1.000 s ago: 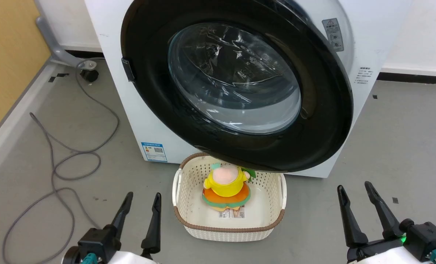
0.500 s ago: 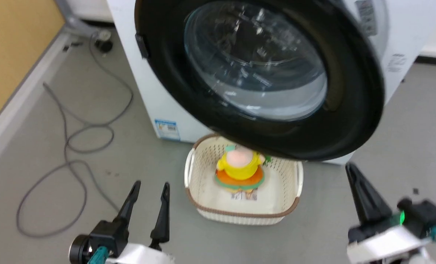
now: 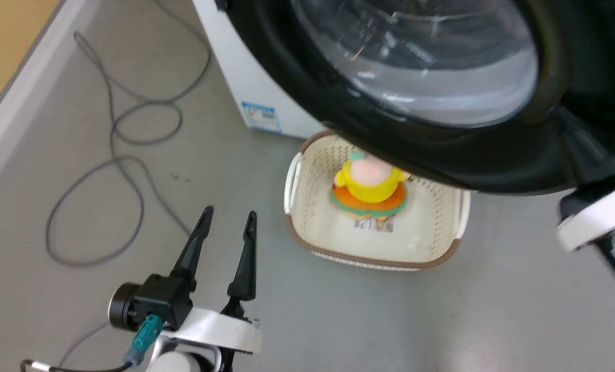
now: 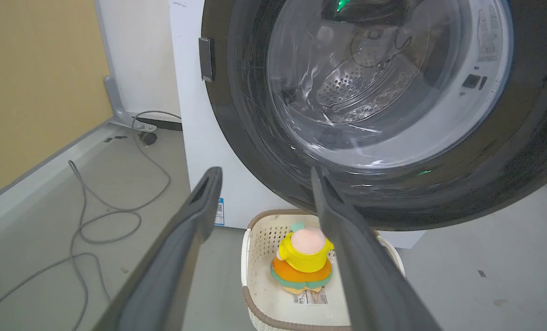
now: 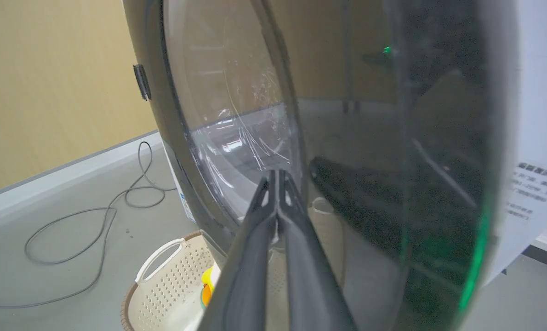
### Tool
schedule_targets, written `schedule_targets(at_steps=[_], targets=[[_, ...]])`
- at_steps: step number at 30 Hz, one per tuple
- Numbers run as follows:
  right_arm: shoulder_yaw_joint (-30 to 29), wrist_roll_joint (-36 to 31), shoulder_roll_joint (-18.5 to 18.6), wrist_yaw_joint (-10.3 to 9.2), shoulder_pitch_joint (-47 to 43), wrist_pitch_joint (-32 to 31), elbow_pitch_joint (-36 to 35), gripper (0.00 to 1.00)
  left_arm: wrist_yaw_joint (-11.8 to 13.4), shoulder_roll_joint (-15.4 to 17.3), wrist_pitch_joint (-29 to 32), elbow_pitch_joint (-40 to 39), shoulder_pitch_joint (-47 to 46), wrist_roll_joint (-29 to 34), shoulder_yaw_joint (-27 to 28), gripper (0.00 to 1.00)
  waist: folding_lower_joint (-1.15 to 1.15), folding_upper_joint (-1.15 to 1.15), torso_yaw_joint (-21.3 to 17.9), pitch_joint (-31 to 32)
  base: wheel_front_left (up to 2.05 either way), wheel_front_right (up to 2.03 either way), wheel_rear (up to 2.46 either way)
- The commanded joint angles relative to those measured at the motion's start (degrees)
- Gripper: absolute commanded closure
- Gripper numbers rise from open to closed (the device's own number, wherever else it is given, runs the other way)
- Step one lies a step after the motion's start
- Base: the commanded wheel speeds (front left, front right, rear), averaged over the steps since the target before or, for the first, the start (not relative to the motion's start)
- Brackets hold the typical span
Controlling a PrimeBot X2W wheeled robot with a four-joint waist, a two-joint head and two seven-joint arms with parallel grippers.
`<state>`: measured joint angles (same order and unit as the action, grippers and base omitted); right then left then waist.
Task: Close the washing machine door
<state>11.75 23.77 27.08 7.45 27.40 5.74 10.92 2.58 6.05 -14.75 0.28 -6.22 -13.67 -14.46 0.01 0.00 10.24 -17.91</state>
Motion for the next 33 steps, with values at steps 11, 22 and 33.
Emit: schedule_targets(at_steps=[11, 22, 33], targets=[[-5.04, 4.40, 3.50, 0.03, 13.54, -4.10, 11.84, 1.00, -1.14, -2.25, -0.25, -0.83, -3.66, 1.64, 0.45, 0.00, -0.01, 0.00, 3.70, -6.15, 0.00, 0.00, 0.00], [-9.26, 4.72, 3.28, 0.03, 24.92, -5.44, 23.89, 1.00, -1.53, -2.96, -0.25, -0.80, -4.91, 2.14, 0.91, 0.00, -0.01, 0.00, 4.59, -7.78, 0.00, 0.00, 0.00], [-6.74, 6.37, 1.21, 0.03, 22.29, -0.27, 26.64, 1.00, -1.54, -3.11, -0.25, 0.31, -3.91, 2.58, 1.64, 0.00, -0.01, 0.00, 2.58, -3.33, 0.00, 0.00, 0.00]])
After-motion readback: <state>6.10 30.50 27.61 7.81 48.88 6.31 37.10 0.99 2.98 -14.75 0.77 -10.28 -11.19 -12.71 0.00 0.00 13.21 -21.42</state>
